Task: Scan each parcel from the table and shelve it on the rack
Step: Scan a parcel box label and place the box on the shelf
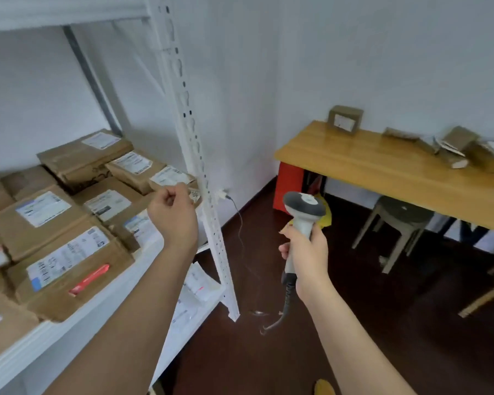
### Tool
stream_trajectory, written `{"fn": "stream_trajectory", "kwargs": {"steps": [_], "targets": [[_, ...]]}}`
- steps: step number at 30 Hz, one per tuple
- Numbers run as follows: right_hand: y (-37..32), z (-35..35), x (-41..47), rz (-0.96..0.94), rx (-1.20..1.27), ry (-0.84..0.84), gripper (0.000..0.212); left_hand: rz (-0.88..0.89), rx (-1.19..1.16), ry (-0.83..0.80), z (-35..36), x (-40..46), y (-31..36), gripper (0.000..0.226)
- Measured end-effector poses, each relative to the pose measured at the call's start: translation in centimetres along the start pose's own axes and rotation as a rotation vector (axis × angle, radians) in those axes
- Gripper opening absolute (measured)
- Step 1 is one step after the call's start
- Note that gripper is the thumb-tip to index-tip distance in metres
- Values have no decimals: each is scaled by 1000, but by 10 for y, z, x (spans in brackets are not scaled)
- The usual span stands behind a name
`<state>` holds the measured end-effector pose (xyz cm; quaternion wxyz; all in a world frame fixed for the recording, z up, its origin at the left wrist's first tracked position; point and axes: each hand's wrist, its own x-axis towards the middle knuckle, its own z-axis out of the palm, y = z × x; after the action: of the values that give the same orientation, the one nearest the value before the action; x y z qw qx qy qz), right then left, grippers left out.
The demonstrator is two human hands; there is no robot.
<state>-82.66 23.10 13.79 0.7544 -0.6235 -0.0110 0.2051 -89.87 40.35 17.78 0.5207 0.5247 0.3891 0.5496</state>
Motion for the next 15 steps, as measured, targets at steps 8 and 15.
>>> {"fn": "stream_trajectory", "kwargs": {"steps": [8, 15], "targets": [[-70, -135, 161, 17, 48, 129, 16, -143, -5, -236, 254, -42, -48, 22], [-144, -275, 273, -52, 139, 399, 34, -302, 10, -565, 460, -123, -81, 22]]}}
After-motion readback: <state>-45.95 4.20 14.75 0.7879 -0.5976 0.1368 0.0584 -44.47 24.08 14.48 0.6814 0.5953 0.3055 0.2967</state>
